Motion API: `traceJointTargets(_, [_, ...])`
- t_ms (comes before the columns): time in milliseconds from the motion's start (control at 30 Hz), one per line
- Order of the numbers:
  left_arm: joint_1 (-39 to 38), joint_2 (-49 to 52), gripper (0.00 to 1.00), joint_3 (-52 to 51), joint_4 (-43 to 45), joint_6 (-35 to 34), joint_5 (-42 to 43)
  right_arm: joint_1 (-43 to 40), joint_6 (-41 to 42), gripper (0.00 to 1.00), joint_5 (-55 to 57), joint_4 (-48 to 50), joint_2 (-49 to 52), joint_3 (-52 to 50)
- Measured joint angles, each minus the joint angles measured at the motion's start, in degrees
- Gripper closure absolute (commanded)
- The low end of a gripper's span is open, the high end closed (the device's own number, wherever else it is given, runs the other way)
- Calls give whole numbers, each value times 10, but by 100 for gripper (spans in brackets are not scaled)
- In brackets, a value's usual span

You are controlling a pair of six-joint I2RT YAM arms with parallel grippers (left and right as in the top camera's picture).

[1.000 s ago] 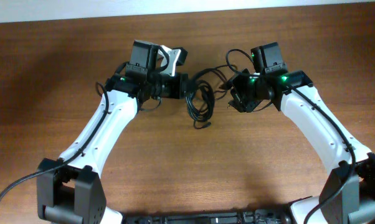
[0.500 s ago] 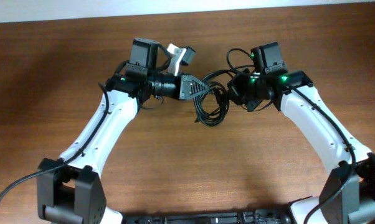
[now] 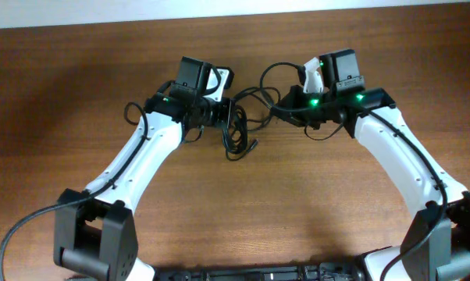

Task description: Untangle cables

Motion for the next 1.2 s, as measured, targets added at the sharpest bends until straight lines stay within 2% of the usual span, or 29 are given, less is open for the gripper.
traceJointTargets(33, [0, 0, 100, 0, 10, 13, 29, -1, -6, 91, 0, -5, 0, 0])
traceJointTargets(100, [0, 0, 100, 0, 38, 34, 98, -1, -16, 96, 0, -14, 0, 0])
traceJointTargets(167, [-1, 0, 100, 0, 61, 45, 156, -1, -23, 96, 0, -16, 0, 0])
traceJointTargets(233, [0, 0, 100, 0, 69, 49, 181, -1, -17, 96, 2, -19, 0, 0])
traceJointTargets(400, [3, -9, 100, 0, 69, 56, 208, -1, 20, 96, 42, -44, 0, 0])
traceJointTargets(700, [7, -12, 100, 0, 68, 57, 216, -1, 30, 95, 113, -96, 0, 0])
traceJointTargets(733, [7, -12, 100, 0, 68, 57, 216, -1, 31, 61, 115, -96, 0, 0])
traceJointTargets(767, [7, -12, 100, 0, 68, 57, 216, -1, 32, 36, 118, -96, 0, 0])
traceJointTargets(800, [7, -12, 100, 0, 68, 57, 217, -1, 34, 27, 117, -96, 0, 0])
traceJointTargets(900, [7, -12, 100, 0, 68, 57, 219, -1, 38, 24, 111, -96, 0, 0])
traceJointTargets(1133, [7, -39, 100, 0, 68, 57, 219, -1, 197, 24, 103, -84, 0, 0])
traceJointTargets(1200, [7, -63, 100, 0, 69, 57, 218, -1, 247, 28, 103, -65, 5, 0])
